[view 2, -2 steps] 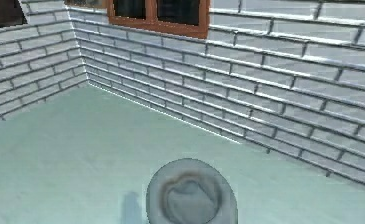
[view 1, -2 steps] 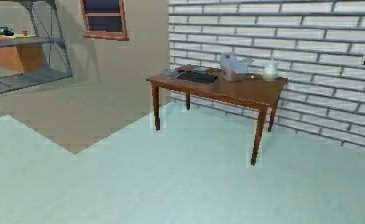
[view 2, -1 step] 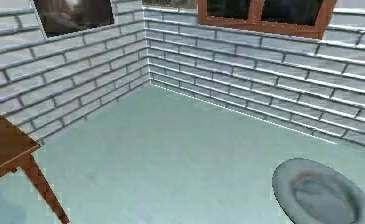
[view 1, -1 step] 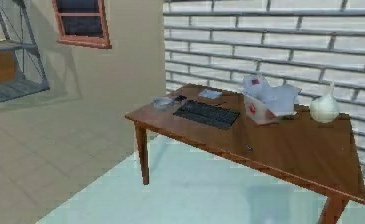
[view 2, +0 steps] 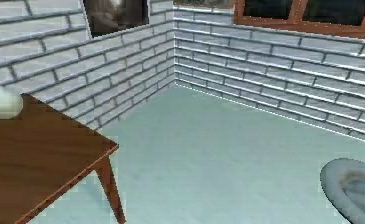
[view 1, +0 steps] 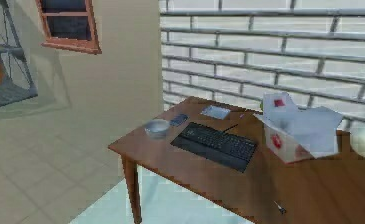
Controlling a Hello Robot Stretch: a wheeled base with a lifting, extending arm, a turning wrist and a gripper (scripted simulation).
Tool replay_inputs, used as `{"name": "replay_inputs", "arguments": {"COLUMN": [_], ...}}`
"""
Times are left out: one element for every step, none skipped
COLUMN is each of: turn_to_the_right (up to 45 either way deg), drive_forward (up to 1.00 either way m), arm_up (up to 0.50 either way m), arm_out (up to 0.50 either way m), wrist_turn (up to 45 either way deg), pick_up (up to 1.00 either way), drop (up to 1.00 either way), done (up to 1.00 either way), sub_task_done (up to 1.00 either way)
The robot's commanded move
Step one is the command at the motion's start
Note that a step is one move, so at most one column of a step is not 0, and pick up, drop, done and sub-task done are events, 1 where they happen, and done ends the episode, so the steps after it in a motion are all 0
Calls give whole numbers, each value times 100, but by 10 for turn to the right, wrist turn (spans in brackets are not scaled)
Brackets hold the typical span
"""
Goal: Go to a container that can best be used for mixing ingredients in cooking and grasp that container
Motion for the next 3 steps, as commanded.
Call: {"name": "replay_inputs", "arguments": {"turn_to_the_right": [-450, -450, 450], "drive_forward": [0, 0, 0], "arm_up": [0, 0, 0], "arm_out": [0, 0, 0], "wrist_turn": [0, 0, 0], "pick_up": [0, 0, 0], "drop": [0, 0, 0], "done": [0, 0, 0], "sub_task_done": [0, 0, 0]}}
